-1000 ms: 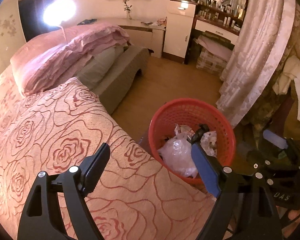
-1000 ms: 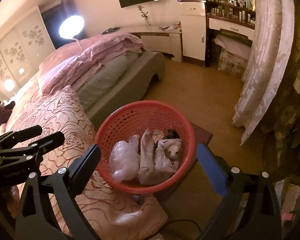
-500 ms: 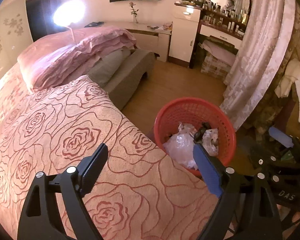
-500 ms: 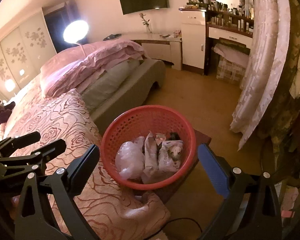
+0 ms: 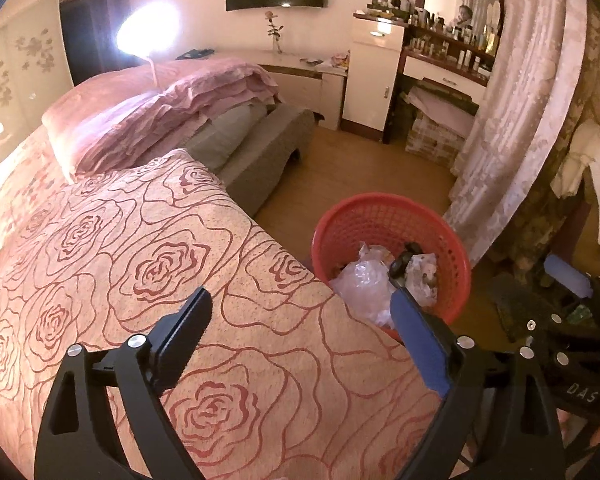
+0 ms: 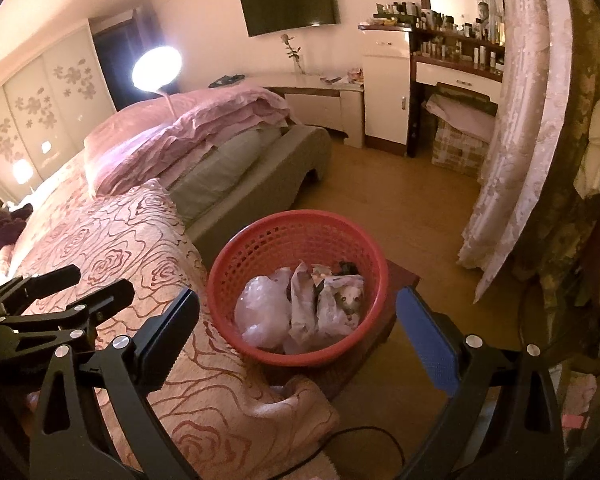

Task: Collect trash

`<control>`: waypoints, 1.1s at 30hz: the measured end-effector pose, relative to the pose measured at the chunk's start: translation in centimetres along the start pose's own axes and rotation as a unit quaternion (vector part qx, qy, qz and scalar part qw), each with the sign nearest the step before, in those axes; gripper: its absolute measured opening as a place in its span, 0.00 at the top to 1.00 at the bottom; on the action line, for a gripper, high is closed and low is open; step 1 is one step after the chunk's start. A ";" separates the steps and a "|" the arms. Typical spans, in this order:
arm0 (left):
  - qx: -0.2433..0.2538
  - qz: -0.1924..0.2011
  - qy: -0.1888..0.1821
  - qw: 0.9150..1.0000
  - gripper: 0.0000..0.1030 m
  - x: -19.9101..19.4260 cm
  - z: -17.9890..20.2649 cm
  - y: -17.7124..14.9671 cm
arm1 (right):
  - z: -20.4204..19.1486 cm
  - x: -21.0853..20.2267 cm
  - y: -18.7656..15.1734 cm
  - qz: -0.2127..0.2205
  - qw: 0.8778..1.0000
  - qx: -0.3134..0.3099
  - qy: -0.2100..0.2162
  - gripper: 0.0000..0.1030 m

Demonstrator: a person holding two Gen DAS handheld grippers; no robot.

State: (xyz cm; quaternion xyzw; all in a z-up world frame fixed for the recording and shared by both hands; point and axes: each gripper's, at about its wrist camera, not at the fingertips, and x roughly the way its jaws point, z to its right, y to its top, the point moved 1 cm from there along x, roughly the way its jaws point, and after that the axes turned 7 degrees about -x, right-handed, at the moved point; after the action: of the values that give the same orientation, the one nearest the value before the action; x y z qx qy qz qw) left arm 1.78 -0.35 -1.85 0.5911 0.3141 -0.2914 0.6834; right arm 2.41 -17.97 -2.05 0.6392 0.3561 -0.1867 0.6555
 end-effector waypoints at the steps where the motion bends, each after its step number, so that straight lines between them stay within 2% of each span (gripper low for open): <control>1: -0.001 0.002 0.000 1.000 0.13 -0.1 0.0 -0.1 | 0.0 -0.1 -0.1 0.001 1.000 0.000 0.000 0.07; 16: -0.005 0.007 0.006 1.000 0.11 -0.6 0.0 -1.0 | 0.0 -1.0 -0.7 0.015 1.000 -0.003 -0.002 0.07; 33: -0.008 0.020 0.022 1.000 0.11 -1.9 0.6 -2.2 | 0.2 -2.5 -1.5 0.036 0.999 0.005 0.015 0.07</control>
State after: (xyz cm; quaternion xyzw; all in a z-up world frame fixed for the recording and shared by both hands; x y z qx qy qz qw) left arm -1.03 -1.17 -1.66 0.5984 0.3194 -0.2621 0.6864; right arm -0.33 -18.90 -1.35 0.6571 0.3419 -0.1555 0.6535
